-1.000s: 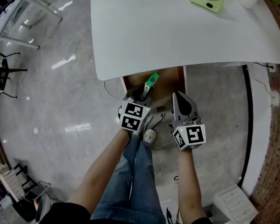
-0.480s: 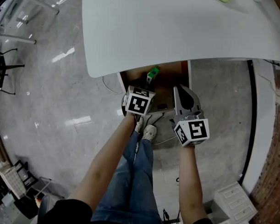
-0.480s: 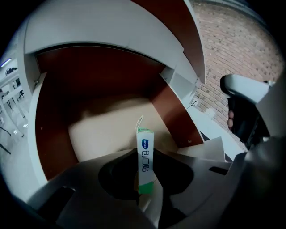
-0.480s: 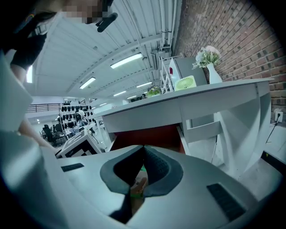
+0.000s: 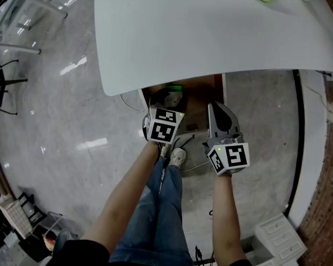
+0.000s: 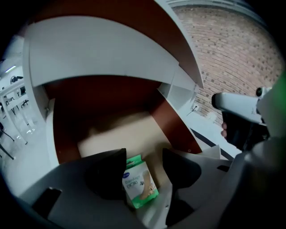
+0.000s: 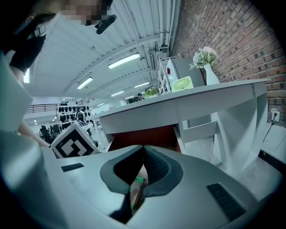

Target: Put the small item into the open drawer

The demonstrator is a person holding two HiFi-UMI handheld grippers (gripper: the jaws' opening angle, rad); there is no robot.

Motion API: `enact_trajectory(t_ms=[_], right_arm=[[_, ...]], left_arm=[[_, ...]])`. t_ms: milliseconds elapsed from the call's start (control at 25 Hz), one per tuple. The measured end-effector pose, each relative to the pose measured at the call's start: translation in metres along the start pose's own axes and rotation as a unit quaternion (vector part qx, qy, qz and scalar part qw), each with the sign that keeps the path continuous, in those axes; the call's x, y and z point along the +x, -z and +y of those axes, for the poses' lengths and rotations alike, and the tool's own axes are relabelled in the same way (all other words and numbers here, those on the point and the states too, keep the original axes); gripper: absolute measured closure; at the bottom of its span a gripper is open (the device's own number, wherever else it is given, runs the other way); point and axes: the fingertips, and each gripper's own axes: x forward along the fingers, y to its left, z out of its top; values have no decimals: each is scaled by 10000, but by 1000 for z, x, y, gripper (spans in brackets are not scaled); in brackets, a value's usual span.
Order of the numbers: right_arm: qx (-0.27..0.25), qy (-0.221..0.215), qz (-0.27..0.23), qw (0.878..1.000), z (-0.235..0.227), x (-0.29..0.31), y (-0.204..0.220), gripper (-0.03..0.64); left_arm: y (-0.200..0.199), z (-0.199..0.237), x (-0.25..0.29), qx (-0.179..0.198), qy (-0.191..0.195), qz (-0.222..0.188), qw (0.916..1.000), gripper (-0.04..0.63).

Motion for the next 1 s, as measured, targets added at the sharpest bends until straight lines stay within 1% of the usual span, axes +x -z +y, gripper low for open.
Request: enact_trajectory(t_ms=[120,280,360,440,520,640,800,880,1000], right_arm=[[125,185,-3,9998,-2,-1,-4,615],[119,152,-34,9998,1,-1,-2,615],[151,203,-76,9997,3,-3,-7,615],[229,303,-124,9992,6,-7,-15,615],[232,351,-157,9990,10,-14,-24,615],[133,389,-163,9990,17,-31,-40,615],[83,547,-285,9981,30,-61,-83,615],[79,654,-401,9970,40,-82,-113,615],[37,798,-638,9948,58,-114,-164,615]], left_arm=[[-13,1,-11,30,-40,-207,9998,334],[-14,3,-13,23,-3,-253,9997,336],[-16,1,-17,-6,43,-290,9996,337],[-21,-3,-26,-7,93,-369,9993,361],[-29,-10,-42,22,141,-469,9988,402],[-44,-22,-80,61,206,-661,9976,470],[-84,-32,-151,127,222,-1160,9929,549],[-110,-39,-195,249,242,-1442,9889,566],[-154,-46,-262,526,263,-1858,9808,571]])
